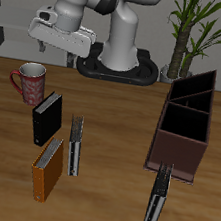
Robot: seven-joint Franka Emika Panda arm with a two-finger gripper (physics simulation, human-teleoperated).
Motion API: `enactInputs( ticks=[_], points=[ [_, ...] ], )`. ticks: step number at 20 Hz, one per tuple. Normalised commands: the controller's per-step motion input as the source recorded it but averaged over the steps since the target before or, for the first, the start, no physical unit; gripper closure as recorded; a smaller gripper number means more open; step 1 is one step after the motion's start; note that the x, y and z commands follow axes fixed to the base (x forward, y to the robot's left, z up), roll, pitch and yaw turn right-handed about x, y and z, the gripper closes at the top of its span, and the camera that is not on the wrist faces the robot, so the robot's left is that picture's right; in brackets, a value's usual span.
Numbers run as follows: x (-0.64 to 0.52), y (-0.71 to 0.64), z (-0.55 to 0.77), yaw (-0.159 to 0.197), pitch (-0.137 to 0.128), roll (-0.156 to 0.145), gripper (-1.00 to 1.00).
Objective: Place the red mug into the left desk caddy's right compartment
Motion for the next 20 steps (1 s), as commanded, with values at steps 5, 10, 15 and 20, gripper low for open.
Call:
enactInputs(
  ticks=[5, 10, 15, 20],
  points=[
    [-0.03, -0.24, -0.15, 0.004, -0.012, -0.024, -1.0],
    [0.05, -0.19, -0.29, -0.006, 0.037, 0.0, -1.0],
    [0.04, -0.13, -0.34, -0.017, 0.037, -0.006, -1.0],
    [0.07, -0.11, -0.31, -0.018, 0.047, -0.01, -1.0]
  ],
)
